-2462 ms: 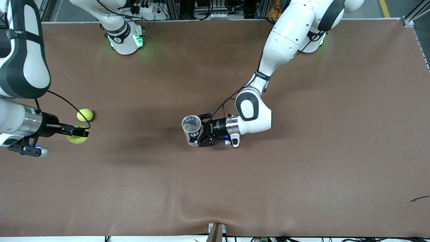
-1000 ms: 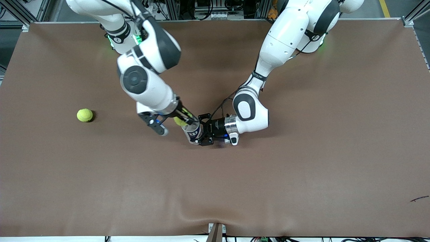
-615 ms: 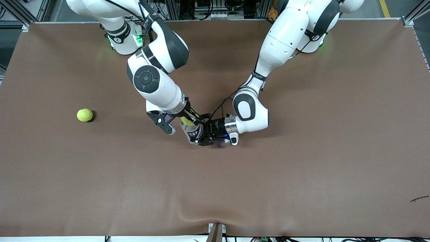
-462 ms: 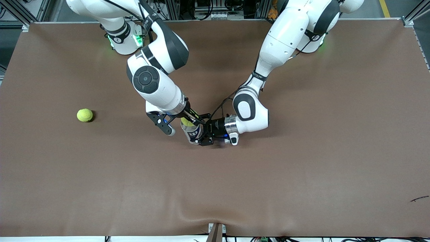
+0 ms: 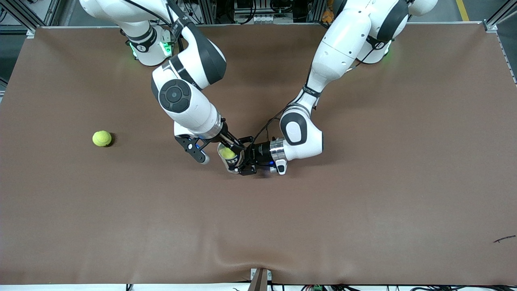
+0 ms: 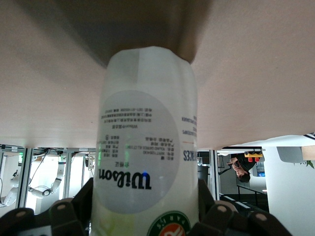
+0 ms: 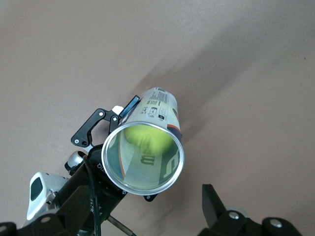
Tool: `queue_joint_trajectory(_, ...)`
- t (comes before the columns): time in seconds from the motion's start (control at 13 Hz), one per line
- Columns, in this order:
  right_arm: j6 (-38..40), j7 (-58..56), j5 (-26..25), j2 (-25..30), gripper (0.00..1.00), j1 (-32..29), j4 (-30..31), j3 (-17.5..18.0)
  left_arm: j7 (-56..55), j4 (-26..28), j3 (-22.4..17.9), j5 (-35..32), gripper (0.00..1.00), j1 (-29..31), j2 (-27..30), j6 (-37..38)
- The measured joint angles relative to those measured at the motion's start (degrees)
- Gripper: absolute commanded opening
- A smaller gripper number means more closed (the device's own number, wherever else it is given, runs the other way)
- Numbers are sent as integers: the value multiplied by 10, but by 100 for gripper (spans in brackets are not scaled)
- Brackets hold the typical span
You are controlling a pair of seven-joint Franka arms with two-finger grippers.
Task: Insert tennis ball vertically with right arm
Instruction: 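Open the right gripper to drop the ball into the can, then move the right gripper back to the second tennis ball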
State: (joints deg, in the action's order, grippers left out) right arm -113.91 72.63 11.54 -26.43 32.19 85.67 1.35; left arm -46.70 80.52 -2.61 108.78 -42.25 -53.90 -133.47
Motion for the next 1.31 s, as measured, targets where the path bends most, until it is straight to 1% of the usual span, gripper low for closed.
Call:
queue_joint_trajectory(0.31,12,-2,-5,2,100,-12,-12,-10,0,0,0,0,84,0,0,0)
queue_joint_trajectory(0.46,68,-55,-11,12,100,-52,-21,-14,0,0,0,0,84,0,0,0)
queue_joint_trajectory(0.69,131,-160,-49,36,100,-126,-14,-18,0,0,0,0,84,-1,0,0)
queue_joint_trajectory(0.85,141,-217,-73,45,100,-168,20,-19,0,0,0,0,84,-1,0,0)
queue_joint_trajectory(1.0,135,-323,-82,48,100,-223,65,-21,0,0,0,0,84,-1,0,-1)
queue_joint_trajectory(1.15,111,-438,-84,48,100,-295,102,-23,0,0,0,0,84,-1,0,-1)
queue_joint_trajectory(1.31,64,-533,-84,47,100,-356,147,-24,0,0,0,0,84,-1,0,-1)
